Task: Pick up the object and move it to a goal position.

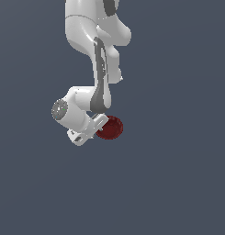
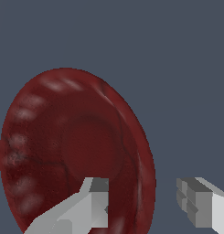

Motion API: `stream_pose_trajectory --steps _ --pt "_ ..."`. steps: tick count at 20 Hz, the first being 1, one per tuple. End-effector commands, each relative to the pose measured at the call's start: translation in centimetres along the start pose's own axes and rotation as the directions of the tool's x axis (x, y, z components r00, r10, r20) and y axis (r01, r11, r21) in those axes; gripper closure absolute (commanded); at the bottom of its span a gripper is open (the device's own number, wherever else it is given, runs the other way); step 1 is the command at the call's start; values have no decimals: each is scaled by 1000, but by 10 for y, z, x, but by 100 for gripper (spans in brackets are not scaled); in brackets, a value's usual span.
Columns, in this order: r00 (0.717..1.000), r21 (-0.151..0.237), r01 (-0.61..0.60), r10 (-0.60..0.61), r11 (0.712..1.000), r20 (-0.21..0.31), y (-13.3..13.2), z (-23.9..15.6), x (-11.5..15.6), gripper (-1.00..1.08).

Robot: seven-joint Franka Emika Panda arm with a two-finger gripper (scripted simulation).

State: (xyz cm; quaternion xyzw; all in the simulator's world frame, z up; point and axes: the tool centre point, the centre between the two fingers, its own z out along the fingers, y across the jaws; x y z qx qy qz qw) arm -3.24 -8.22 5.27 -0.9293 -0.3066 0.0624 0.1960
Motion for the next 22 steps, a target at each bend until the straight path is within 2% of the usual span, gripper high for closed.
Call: stream_pose_trajectory --steps 1,4,5,16,22 --pt "1000 0 1 -1 1000 0 0 8 0 -20" --pt "1000 1 1 -1 1000 0 0 11 0 -20" --pt "1000 1 1 -1 1000 0 0 11 0 108" --pt "1000 0 1 -1 1000 -1 0 11 0 108" --pt "999 -38 12 -13 999 -42 4 -4 15 108"
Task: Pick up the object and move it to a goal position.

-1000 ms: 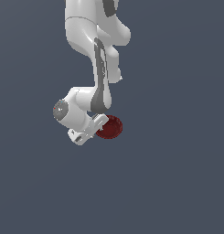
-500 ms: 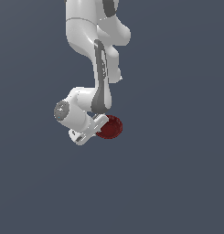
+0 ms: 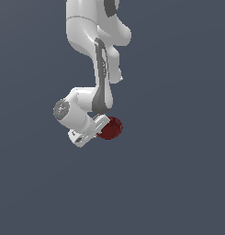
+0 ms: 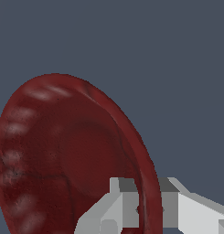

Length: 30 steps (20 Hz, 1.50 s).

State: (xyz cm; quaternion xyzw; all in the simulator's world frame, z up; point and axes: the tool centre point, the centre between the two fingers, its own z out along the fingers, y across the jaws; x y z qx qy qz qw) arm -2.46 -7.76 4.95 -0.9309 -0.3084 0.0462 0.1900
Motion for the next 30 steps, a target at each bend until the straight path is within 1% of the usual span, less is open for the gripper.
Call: stream_pose_trajectory --steps 1,4,7,10,13,17,22,26,30 --pt "1000 -27 7 -8 1000 -28 3 -11 10 108" --pt "997 -71 18 -23 997 -75 7 -30 27 108" --pt "990 -129 28 -45 991 -134 11 -55 47 108" --pt "976 -198 36 -76 980 -202 13 -86 69 108" --pt "954 -276 37 -117 960 -276 13 -125 92 108" --pt "913 -380 29 -179 924 -367 6 -179 117 108" --pt "849 -496 2 -263 869 -458 -10 -245 137 108" --pt "792 -576 -30 -332 817 -513 -28 -296 146 108" --pt "735 -639 -66 -396 766 -551 -49 -339 149 108"
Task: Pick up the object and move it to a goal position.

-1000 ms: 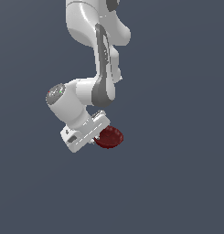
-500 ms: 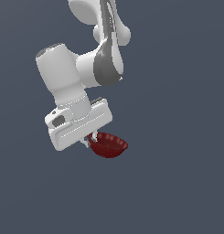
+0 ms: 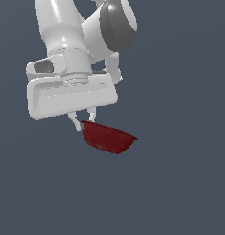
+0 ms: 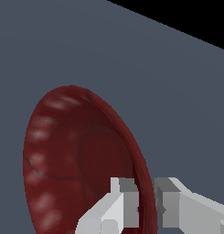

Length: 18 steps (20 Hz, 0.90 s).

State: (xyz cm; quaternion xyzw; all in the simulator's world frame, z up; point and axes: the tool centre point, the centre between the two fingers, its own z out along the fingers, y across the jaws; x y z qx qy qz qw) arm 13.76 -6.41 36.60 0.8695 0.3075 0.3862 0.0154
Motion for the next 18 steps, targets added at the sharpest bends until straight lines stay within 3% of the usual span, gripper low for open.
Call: stream_pose_trajectory --steps 1,9,18 --pt "998 -54 14 -17 998 -54 6 -22 20 108" --pt "984 -164 33 -61 986 -167 11 -70 57 108" --pt "970 -217 38 -88 975 -225 12 -97 74 108"
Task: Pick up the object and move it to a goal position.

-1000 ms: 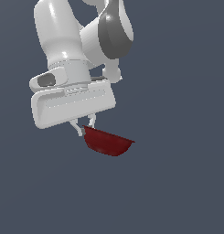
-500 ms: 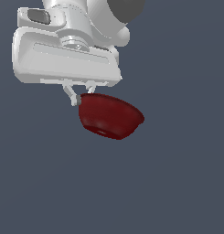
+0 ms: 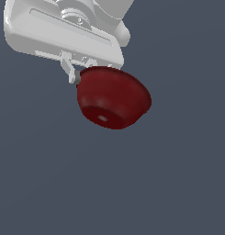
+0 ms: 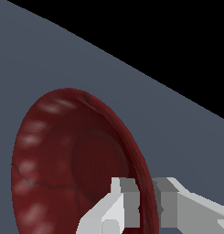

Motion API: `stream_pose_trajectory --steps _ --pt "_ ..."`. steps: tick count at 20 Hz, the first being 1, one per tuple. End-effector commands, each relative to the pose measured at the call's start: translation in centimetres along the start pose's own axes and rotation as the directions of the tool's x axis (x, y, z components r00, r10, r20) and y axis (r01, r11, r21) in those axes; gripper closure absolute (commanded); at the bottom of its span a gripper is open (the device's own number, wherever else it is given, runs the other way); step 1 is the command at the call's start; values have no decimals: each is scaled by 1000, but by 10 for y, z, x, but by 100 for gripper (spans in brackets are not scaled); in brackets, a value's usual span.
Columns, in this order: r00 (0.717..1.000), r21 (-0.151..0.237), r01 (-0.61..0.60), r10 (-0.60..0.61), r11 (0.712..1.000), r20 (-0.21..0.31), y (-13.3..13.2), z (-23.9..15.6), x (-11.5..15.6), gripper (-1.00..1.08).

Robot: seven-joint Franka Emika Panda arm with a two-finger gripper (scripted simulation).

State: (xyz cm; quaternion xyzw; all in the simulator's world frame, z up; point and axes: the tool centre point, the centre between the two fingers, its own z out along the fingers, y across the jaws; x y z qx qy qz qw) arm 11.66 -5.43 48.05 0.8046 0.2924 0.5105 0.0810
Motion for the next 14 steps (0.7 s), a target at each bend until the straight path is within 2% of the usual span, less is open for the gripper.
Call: stream_pose_trajectory --steps 1,14 --pt "1000 -12 4 -4 1000 -14 2 -5 5 108" --pt "999 -25 7 -8 1000 -32 3 -11 11 108"
